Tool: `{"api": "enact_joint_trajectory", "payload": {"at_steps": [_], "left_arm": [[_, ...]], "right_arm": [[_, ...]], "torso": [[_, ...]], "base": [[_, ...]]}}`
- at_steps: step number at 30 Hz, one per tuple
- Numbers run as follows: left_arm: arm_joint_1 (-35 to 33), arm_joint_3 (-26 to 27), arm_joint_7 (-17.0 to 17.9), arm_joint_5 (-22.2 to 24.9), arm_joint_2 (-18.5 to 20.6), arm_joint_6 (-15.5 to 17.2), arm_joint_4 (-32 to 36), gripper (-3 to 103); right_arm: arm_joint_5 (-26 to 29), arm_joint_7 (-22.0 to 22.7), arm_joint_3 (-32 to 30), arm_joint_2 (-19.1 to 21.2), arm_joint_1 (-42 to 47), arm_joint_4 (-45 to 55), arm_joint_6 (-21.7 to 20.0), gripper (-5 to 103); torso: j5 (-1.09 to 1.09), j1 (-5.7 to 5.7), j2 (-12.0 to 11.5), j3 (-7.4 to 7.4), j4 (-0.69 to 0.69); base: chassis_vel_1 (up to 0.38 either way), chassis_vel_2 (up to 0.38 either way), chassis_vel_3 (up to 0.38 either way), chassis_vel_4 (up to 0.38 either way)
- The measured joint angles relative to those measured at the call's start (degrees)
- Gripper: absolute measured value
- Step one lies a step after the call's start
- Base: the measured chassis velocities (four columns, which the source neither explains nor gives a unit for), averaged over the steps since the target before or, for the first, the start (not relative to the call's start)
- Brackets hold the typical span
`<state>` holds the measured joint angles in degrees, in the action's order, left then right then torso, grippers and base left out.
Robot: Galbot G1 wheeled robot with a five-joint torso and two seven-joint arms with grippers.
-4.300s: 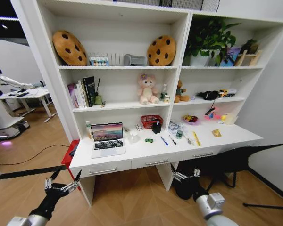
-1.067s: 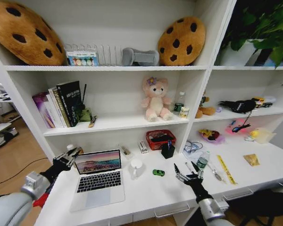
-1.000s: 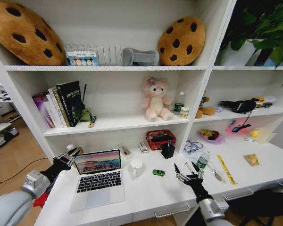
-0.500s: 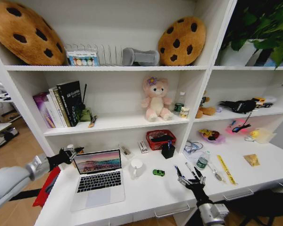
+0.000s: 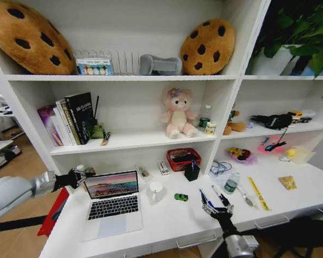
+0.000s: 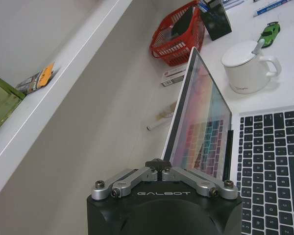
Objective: Organize the objects on the table.
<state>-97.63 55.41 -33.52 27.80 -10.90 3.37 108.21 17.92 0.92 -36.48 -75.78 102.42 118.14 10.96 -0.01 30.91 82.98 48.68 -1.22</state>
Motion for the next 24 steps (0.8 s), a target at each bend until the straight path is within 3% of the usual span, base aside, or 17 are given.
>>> {"api": "enact_joint_trajectory", "payload": {"at_steps": [6, 11, 12, 13, 15, 18, 21, 22, 24], "left_arm": [[-0.11, -0.11, -2.38, 0.47, 2.37, 0.64, -0.49, 0], [-0.23, 0.67, -8.05, -0.4, 3.55, 0.36, -1.3, 0], [-0.29, 1.1, -10.64, -0.82, 3.6, -0.08, -1.35, 0], [-0.29, 1.1, -10.64, -0.82, 3.6, -0.08, -1.35, 0], [-0.53, 1.6, -16.11, -1.8, 3.14, -1.78, -1.0, 0], [-0.69, 1.87, -19.16, -2.47, 2.45, -3.1, -0.31, 0], [-1.16, 2.22, -27.33, -5.19, 0.43, -6.37, 1.78, 0], [-1.16, 2.22, -27.33, -5.19, 0.43, -6.37, 1.78, 0], [-1.84, 2.22, -32.04, -9.89, -1.67, -8.62, 3.96, 0]], "right_arm": [[-0.18, -0.4, -0.38, -0.65, 0.81, -0.55, 0.94, 100], [-0.24, -0.53, -0.66, -0.99, 1.05, -1.05, 1.34, 100], [-0.22, -0.53, -0.72, -0.98, 1.0, -1.14, 1.36, 100], [-0.22, -0.53, -0.72, -0.98, 1.0, -1.14, 1.36, 100], [-0.05, -0.52, -0.75, -0.71, 0.73, -1.15, 1.35, 100], [0.09, -0.48, -0.75, -0.51, 0.47, -1.14, 1.28, 100], [0.4, -0.2, -0.66, 0.08, -0.2, -1.12, 0.8, 100], [0.4, -0.2, -0.66, 0.08, -0.2, -1.12, 0.8, 100], [0.77, 0.04, -0.6, 0.43, -0.41, -0.86, 0.38, 100]], "torso": [[0.01, 0.0, 0.0, 0.0, -0.02], [0.02, 0.0, 0.0, 0.0, -0.01], [0.02, 0.0, 0.0, 0.0, -0.01], [0.02, 0.0, 0.0, 0.0, -0.01], [-0.01, 0.0, 0.0, 0.0, 0.0], [0.0, 0.0, 0.0, 0.0, 0.0], [0.0, 0.0, 0.0, 0.0, 0.0], [0.0, 0.0, 0.0, 0.0, 0.0], [0.01, 0.0, 0.0, 0.0, 0.0]], "base": [[0.0, 0.0, 0.0, 0.0], [0.0, 0.0, 0.0, 0.0], [0.0, 0.0, 0.0, 0.0], [0.0, 0.0, 0.0, 0.0], [0.0, 0.0, 0.0, 0.0], [0.0, 0.0, 0.0, 0.0], [0.0, 0.0, 0.0, 0.0], [0.0, 0.0, 0.0, 0.0], [0.0, 0.0, 0.0, 0.0]]}}
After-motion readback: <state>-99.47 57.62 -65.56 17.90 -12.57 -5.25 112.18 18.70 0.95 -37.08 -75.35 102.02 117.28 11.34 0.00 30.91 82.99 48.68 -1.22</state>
